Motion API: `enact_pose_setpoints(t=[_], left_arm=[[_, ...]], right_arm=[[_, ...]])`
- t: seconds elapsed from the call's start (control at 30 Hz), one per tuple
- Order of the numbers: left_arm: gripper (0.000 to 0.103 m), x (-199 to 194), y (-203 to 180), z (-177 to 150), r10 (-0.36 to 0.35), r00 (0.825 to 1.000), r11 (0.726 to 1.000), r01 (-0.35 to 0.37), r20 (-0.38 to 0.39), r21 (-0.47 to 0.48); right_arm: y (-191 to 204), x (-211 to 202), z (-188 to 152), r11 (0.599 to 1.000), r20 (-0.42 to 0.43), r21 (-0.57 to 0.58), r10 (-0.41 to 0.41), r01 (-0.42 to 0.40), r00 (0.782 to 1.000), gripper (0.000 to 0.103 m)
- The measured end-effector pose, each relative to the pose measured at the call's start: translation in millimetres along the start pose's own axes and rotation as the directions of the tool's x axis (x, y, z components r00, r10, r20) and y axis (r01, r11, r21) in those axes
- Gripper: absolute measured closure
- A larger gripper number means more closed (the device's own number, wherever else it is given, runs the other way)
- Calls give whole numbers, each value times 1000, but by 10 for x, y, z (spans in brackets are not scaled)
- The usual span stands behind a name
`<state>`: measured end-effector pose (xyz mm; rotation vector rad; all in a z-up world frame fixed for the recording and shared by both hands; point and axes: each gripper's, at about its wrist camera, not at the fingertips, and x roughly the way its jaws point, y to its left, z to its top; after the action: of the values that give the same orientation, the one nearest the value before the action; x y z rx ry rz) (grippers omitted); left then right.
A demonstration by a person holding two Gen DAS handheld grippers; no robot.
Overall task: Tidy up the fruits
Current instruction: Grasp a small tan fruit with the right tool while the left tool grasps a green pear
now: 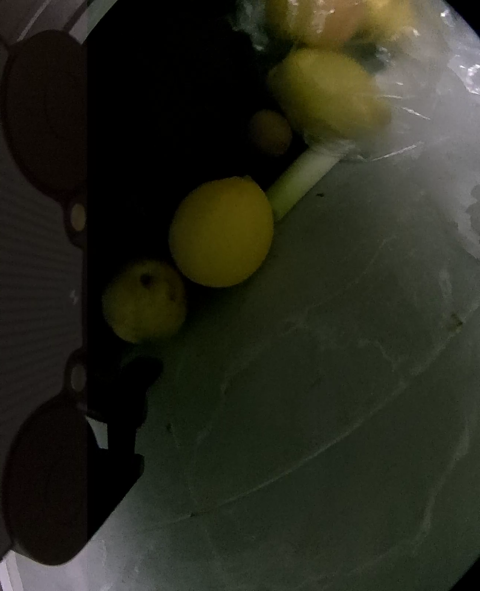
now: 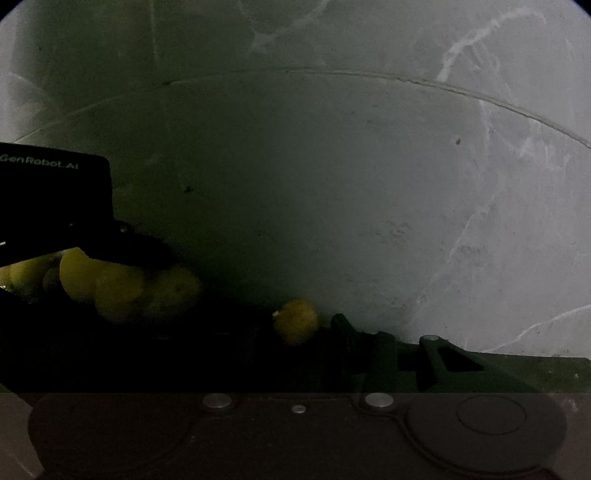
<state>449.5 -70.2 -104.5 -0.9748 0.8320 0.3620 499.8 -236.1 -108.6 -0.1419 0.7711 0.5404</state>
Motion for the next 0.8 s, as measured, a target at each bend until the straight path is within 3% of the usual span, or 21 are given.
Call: enact_pose_setpoints(t=[0.13,0.2,0.47,0.8], left_arm=[[43,44,-16,-23,-5,1000,1000,5,-20,-20],[44,80,12,-14,-9,1000,1000,8,-22,-26],[45,-65,63,-82,-40,999,997,38,-32,-65],[46,-189,130,-204,-69,997,997,70,-28,28]], right_arm=[[37,-36,-14,1000,4,2,-9,9,1000,69],[42,-36,-33,1000,4,10,-8,8,1000,73],[21,49,-89,1000,7,30,-7,7,1000,73],[46,-112,-153,999,37,41,-4,2,999,73]])
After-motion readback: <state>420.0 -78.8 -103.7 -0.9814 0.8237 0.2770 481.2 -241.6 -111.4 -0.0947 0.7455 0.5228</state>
